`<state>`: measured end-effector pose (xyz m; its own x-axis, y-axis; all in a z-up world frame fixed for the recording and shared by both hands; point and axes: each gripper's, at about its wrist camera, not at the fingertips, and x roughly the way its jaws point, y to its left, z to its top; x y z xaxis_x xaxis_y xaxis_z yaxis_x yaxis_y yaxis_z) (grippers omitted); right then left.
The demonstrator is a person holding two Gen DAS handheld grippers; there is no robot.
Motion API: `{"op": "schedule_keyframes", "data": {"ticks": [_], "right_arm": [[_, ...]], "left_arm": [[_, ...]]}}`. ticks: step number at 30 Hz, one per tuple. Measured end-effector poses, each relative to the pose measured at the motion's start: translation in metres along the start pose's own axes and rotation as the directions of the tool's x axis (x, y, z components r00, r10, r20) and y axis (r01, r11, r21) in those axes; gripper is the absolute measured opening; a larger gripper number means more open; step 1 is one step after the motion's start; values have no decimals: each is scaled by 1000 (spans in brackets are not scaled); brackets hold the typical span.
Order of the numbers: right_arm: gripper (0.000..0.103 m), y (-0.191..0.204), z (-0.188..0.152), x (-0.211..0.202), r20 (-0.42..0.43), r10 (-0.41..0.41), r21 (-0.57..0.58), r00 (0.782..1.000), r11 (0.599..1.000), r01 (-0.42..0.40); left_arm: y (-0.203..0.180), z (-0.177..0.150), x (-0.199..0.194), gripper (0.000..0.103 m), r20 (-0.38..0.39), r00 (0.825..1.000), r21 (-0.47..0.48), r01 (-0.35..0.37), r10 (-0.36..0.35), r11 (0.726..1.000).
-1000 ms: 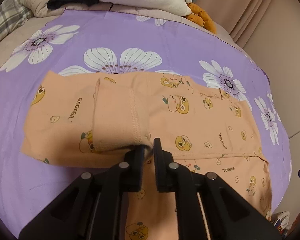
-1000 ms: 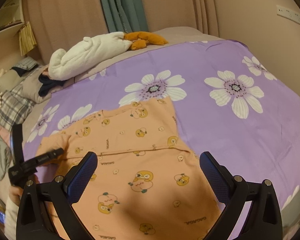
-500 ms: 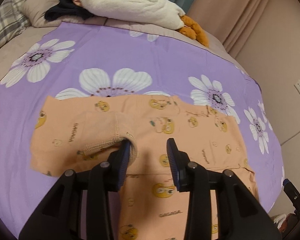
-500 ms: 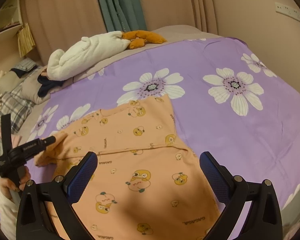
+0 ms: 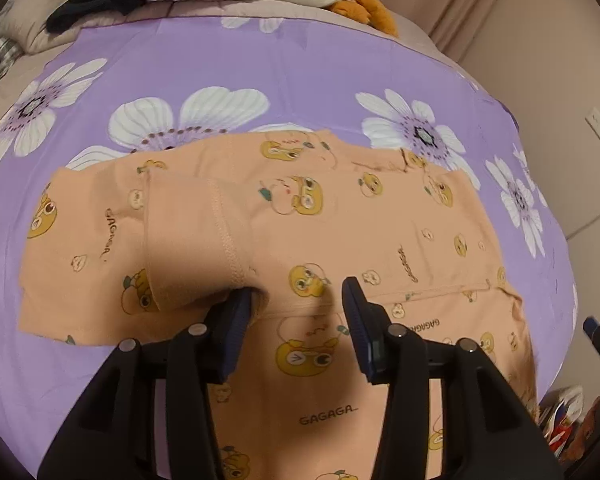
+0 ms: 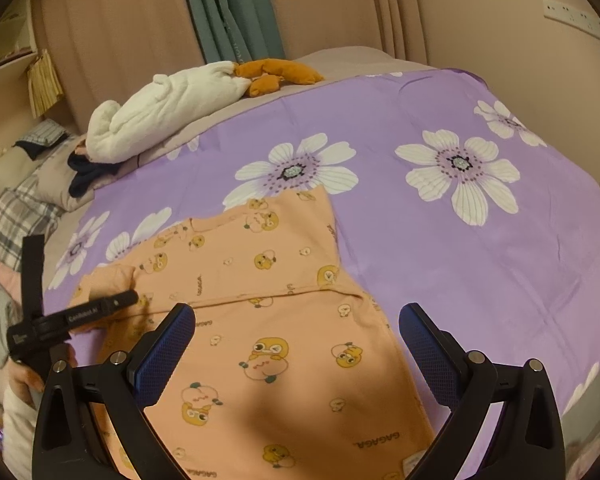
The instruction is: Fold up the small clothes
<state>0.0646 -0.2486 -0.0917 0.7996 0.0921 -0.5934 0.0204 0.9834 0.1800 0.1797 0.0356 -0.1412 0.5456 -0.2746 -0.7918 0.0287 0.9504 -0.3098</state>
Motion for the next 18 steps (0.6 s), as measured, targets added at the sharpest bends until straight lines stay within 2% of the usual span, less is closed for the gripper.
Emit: {"op": "schedule_keyframes", "data": {"ticks": [2,5,8,12,15,18], "right_arm": [[101,-1,0,0,-1,-1,0,1000,1000,1],[101,-1,-1,0,1,-5,-1,1000,1000,5],[101,-2,-1,2,0,1,3,1000,1000,-1],[101,-1,-2,3,-5,8,-2,1000,1000,-8],[101,0,-3,4,-5,7,-6,1000,1000,-8],[101,0,-3,4,-7,9,2,1000,1000,-9]], "left_arm": [[8,1,-7,60,15,1000,-43,13,-13,999],[17,2,-21,64,44,999,-80,17,-13,997],[24,4,-30,68,70,997,-85,-15,21,996],[39,9,-32,67,84,996,-142,-13,25,990],[44,12,-26,65,91,995,-176,56,-40,983],[39,16,-21,50,98,992,-185,103,-86,977]]}}
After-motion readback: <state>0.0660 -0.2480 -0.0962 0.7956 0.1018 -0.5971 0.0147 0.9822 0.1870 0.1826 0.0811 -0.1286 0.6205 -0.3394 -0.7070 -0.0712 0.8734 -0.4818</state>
